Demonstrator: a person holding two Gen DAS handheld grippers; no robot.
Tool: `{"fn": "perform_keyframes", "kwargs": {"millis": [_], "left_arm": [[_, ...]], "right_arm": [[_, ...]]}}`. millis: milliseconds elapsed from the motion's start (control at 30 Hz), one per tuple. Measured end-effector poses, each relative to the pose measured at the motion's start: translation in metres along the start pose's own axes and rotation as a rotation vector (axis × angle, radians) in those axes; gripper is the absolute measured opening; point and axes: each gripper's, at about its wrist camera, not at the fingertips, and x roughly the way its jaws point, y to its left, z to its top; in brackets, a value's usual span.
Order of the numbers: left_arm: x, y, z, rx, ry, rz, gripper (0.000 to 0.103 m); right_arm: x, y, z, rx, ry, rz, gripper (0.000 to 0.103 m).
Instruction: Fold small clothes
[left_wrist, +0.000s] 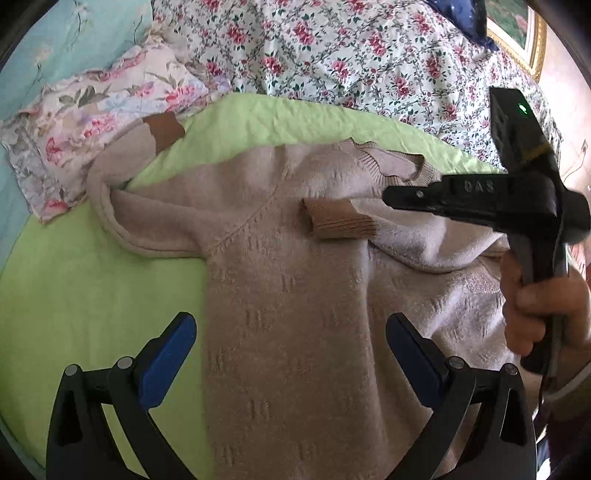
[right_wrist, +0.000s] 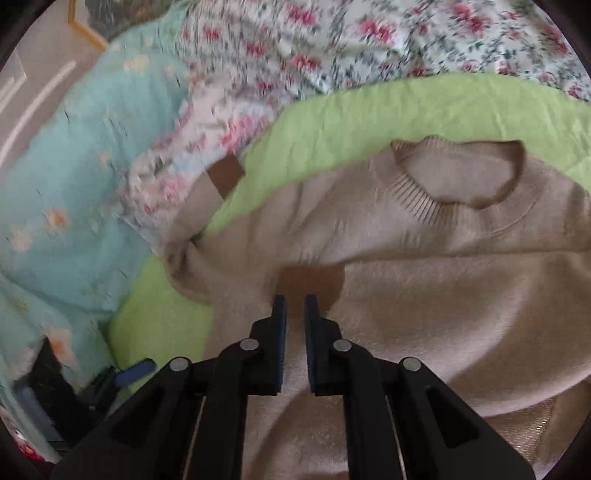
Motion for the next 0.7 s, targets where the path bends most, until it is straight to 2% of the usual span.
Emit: {"fn": "perform_keyframes", "kwargs": {"millis": [67, 200, 233, 300, 333, 367, 433, 500, 567, 633, 667, 700], "left_arm": [[0.010, 0.003, 0.005, -0.013, 0.017, -0.032, 0.103], [0.047, 0.000, 0.032, -0.043, 0.052, -0.146, 0.103], [0.056, -0.001, 0.038, -0.044, 0.056, -0.160, 0.103], [0.084, -0.003, 0.054, -0.052, 0.085, -0.170, 0.103], [0.098, -0.004, 0.060, -0.059, 0.097, -0.183, 0.103], [0.110, -0.003, 0.066, -0.068, 0.112, -0.187, 0.102], [0.131, -0.002, 0.074, -0.094, 0.138, -0.199, 0.099], [0.137, -0.004, 0.081, -0.102, 0.110, -0.222, 0.094], [0.138, -0.009, 0.086, -0.088, 0.089, -0.275, 0.070], [0.140, -0.013, 0.091, -0.081, 0.098, -0.295, 0.015], [0.140, -0.014, 0.092, -0.072, 0.098, -0.295, 0.007], [0.136, -0.015, 0.094, -0.064, 0.100, -0.297, 0.007]], "right_arm": [[-0.003, -0.007, -0.001, 0.028, -0.003, -0.011, 0.011], [-0.030, -0.029, -0.010, 0.056, -0.031, -0.092, 0.012], [-0.039, -0.035, -0.014, 0.065, -0.040, -0.106, 0.016], [-0.060, -0.050, -0.024, 0.091, -0.064, -0.123, 0.032], [-0.068, -0.057, -0.029, 0.101, -0.078, -0.135, 0.048], [-0.075, -0.060, -0.033, 0.107, -0.089, -0.145, 0.057], [-0.094, -0.072, -0.046, 0.122, -0.110, -0.166, 0.058], [-0.111, -0.084, -0.059, 0.152, -0.128, -0.192, 0.058], [-0.123, -0.094, -0.070, 0.185, -0.149, -0.212, 0.058], [-0.137, -0.105, -0.081, 0.222, -0.172, -0.225, 0.058], [-0.141, -0.108, -0.084, 0.231, -0.178, -0.229, 0.058], [-0.145, -0.110, -0.087, 0.236, -0.186, -0.237, 0.058]]}}
